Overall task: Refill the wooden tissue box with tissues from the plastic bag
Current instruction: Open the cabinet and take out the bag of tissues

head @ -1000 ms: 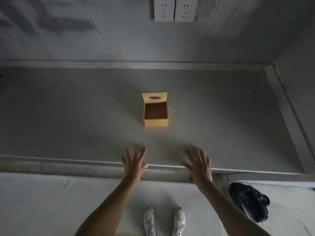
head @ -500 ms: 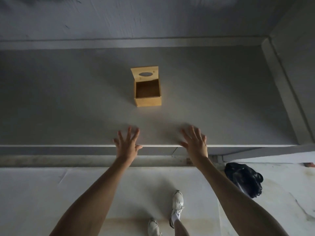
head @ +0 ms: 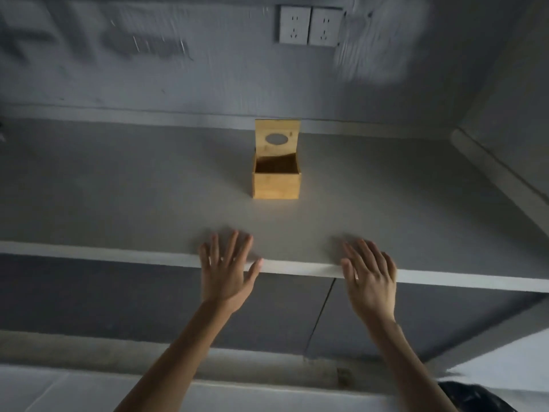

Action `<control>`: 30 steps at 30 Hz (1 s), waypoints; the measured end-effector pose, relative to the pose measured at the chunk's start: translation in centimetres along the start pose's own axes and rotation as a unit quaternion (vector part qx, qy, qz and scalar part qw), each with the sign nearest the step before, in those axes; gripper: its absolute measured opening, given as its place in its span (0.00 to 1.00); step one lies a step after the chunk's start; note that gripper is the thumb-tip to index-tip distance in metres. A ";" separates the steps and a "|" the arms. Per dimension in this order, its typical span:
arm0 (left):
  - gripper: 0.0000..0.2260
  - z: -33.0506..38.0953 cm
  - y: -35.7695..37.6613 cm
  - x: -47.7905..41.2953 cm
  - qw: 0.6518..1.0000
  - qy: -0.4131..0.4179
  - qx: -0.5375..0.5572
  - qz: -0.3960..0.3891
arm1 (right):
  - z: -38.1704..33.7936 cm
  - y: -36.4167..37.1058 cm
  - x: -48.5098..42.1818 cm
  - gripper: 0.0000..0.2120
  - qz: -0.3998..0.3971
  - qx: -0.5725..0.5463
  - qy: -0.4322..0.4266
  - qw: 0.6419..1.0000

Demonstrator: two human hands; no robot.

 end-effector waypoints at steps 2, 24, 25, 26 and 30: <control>0.27 0.2 0.5 0.4 0.994 0.014 -0.041 0.099 | 0.0 0.1 0.4 0.20 0.074 -0.019 -0.019 0.997; 0.12 4.2 7.4 7.0 0.917 0.228 0.003 0.327 | 1.5 0.6 -1.4 0.16 0.382 -0.054 0.004 0.922; 0.15 5.0 8.4 6.0 0.929 0.221 0.005 0.297 | 1.6 0.9 -1.4 0.16 0.386 -0.053 0.007 0.921; 0.17 5.6 9.1 5.0 0.937 0.213 0.017 0.276 | 1.7 1.0 -1.4 0.16 0.393 -0.050 0.008 0.918; 0.23 7.9 10.8 0.7 0.961 0.148 0.078 0.220 | 0.8 0.1 -1.2 0.15 0.371 -0.036 -0.001 0.928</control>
Point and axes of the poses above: each hand's wrist, its own x-axis away from the middle knuckle, its own y-axis out of the palm, z = x × y, the point moved 7 cm from there along -x, towards the middle knuckle, and after that the axes turned 9 degrees about y, right-handed, at the moved point
